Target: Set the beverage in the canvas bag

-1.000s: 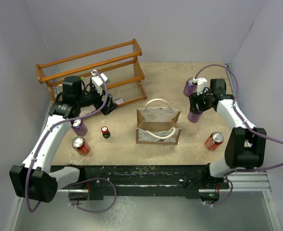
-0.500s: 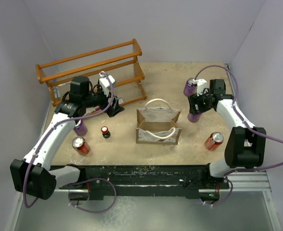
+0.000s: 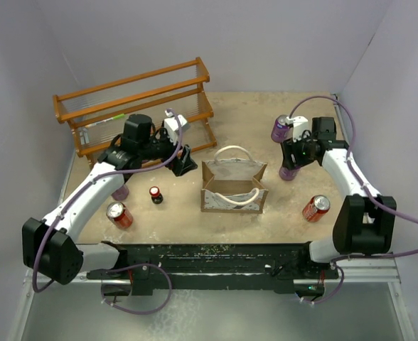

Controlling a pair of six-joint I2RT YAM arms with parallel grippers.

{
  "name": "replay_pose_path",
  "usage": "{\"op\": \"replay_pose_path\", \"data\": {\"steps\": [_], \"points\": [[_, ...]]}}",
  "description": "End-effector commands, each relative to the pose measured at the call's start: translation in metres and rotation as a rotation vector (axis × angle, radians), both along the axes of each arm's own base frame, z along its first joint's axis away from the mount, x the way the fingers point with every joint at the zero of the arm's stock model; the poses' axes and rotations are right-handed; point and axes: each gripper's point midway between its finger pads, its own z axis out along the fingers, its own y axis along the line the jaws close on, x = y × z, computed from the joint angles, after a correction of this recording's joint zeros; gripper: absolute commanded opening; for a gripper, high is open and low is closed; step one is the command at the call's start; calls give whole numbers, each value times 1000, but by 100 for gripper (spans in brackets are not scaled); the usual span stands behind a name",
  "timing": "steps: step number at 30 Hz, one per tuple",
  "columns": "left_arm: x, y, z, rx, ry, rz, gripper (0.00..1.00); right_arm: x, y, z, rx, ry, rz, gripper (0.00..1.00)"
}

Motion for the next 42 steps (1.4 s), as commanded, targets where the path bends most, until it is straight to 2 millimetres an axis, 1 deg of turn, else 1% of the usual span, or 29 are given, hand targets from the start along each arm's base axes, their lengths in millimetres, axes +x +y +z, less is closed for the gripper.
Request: {"op": "replay_pose_path", "data": {"steps": [1, 3, 6, 11, 14, 16, 18, 21, 23, 26, 31, 33, 37, 41, 42], "points": [[-4, -21, 5, -76, 105, 31, 99, 7, 11, 73, 25, -197, 67, 1], [-9, -31, 2, -87, 142, 25, 99, 3, 14, 92, 29, -225, 90, 0], [-10, -46, 1, -85, 161, 17, 99, -4, 24, 125, 48, -275, 142, 0], [-12, -70, -12, -63, 249, -3, 99, -21, 49, 185, 102, -392, 253, 0], [-9, -72, -22, -43, 277, 32, 100, -33, 69, 214, 144, -450, 340, 0], [-5, -70, -32, -29, 293, 72, 95, -44, 86, 231, 184, -478, 418, 0], [-3, -70, -40, -28, 304, 85, 89, -56, 105, 246, 223, -505, 503, 0], [-3, -69, -49, -26, 309, 96, 81, -73, 136, 261, 275, -539, 630, 0], [-5, -68, -50, -31, 306, 92, 78, -81, 154, 261, 284, -544, 699, 0], [-15, -69, -49, -51, 306, 53, 77, -87, 172, 253, 296, -532, 774, 0], [-34, -65, -54, -77, 309, -9, 86, -98, 197, 232, 335, -491, 889, 0], [-34, -64, -58, -77, 308, -13, 86, -98, 203, 223, 337, -481, 911, 0], [-28, -65, -59, -82, 293, -10, 78, -96, 213, 201, 318, -453, 940, 0], [-18, -52, -63, -77, 285, 42, 72, -86, 220, 182, 279, -452, 941, 0], [-16, -48, -63, -82, 278, 53, 69, -83, 222, 179, 272, -462, 937, 0]]}}
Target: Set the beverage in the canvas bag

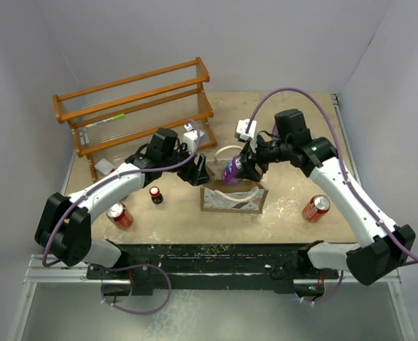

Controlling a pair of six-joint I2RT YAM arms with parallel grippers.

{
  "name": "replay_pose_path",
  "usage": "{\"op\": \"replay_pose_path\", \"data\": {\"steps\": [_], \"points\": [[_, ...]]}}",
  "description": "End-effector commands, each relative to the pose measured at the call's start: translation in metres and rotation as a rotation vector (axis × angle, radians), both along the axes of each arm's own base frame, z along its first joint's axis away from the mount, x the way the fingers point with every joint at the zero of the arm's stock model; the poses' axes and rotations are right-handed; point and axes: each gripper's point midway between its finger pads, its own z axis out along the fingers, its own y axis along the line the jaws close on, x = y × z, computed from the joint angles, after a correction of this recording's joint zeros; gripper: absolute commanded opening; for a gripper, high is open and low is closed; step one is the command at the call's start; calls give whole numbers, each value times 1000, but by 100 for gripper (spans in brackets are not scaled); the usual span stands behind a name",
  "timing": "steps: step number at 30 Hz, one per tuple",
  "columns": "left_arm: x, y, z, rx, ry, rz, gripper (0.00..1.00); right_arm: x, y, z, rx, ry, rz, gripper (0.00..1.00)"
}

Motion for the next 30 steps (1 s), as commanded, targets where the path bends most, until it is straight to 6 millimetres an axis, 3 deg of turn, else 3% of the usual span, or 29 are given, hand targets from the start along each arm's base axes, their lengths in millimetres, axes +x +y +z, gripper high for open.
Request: {"op": "replay_pose_path", "data": {"steps": [1, 6, 14, 17, 20, 25, 30], "points": [[15, 13, 15, -48, -94, 37, 67, 24, 17, 21, 57, -190, 16, 0], [12, 22, 20, -73, -142, 16, 53, 37, 30, 5, 37, -221, -4, 0], [-12, 18, 18, -117, -180, -127, 51, 48, 51, -12, 47, -224, -49, 0], [-16, 20, 13, -112, -190, -140, 59, 44, 57, -20, 62, -226, -35, 0], [-13, 24, 16, -121, -191, -126, 74, 44, 64, -27, 50, -234, -25, 0], [-12, 33, 10, -105, -218, -128, 96, 56, 72, -33, 46, -250, -41, 0], [-14, 38, 4, -84, -234, -137, 99, 62, 82, -41, 40, -234, -73, 0]]}}
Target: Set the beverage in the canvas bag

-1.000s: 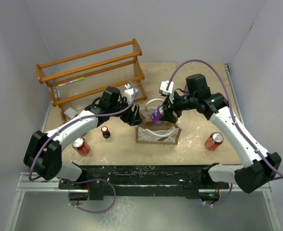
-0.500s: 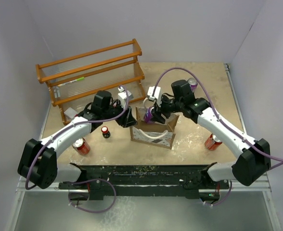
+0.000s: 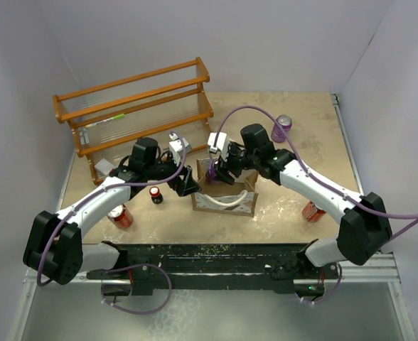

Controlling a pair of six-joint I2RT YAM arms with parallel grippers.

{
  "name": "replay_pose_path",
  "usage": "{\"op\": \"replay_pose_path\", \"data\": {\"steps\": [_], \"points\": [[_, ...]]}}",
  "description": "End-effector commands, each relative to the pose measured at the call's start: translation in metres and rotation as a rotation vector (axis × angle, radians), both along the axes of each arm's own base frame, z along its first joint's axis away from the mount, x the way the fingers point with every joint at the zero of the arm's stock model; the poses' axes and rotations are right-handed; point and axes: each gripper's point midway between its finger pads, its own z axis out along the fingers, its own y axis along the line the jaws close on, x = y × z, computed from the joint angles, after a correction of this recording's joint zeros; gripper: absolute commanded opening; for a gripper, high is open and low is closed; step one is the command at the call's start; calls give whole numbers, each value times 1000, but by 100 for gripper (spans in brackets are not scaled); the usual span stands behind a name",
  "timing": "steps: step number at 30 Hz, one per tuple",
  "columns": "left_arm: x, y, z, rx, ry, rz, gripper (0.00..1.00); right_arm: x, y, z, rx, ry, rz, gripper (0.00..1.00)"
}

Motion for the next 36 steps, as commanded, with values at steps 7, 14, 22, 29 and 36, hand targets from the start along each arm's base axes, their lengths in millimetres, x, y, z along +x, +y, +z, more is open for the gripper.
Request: {"op": "replay_pose_path", "data": {"steps": [7, 14, 22, 29, 36], "points": [[-14, -2, 0, -56, -83, -130, 99, 28, 27, 28, 100, -80, -104, 0], [-14, 1, 1, -75, -92, -142, 99, 34, 31, 13, 96, -40, -167, 0], [-11, 2, 2, -64, -100, -130, 99, 43, 34, -3, 51, -43, -230, 0], [-2, 4, 4, -43, -110, -103, 99, 41, 42, -6, 50, -31, -222, 0], [-5, 4, 2, -52, -96, -115, 99, 38, 48, -12, 64, -7, -206, 9]]}}
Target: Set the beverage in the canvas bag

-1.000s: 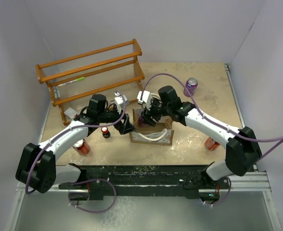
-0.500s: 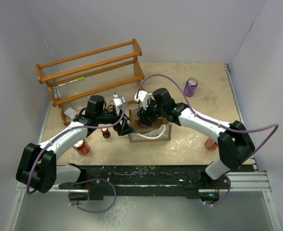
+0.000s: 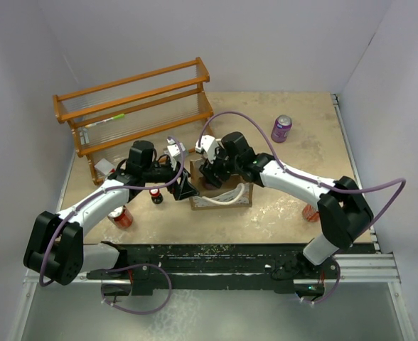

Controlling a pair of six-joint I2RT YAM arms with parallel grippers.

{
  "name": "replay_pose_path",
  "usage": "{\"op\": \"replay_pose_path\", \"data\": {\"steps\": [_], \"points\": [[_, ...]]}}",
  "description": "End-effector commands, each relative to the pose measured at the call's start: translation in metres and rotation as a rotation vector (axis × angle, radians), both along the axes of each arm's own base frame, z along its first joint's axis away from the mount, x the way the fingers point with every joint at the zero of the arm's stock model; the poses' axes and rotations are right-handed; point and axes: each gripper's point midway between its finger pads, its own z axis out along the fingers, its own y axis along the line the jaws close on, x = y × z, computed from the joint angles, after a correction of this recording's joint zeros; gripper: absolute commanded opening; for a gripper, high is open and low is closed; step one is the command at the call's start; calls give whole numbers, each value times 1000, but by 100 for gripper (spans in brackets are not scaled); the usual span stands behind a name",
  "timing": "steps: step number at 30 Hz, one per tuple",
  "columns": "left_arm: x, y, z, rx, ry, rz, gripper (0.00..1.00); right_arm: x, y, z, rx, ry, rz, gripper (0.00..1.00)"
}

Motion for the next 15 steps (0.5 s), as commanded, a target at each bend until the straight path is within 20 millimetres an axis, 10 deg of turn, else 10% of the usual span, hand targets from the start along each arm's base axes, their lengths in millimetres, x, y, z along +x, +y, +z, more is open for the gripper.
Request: {"op": "replay_pose_path", "data": {"steps": [1, 15], "points": [[6, 2, 7, -3, -47, -14, 99, 21, 27, 45, 137, -113, 1, 10], [12, 1, 4, 14, -15, 4, 99, 19, 46, 34, 123, -84, 0, 25]]}}
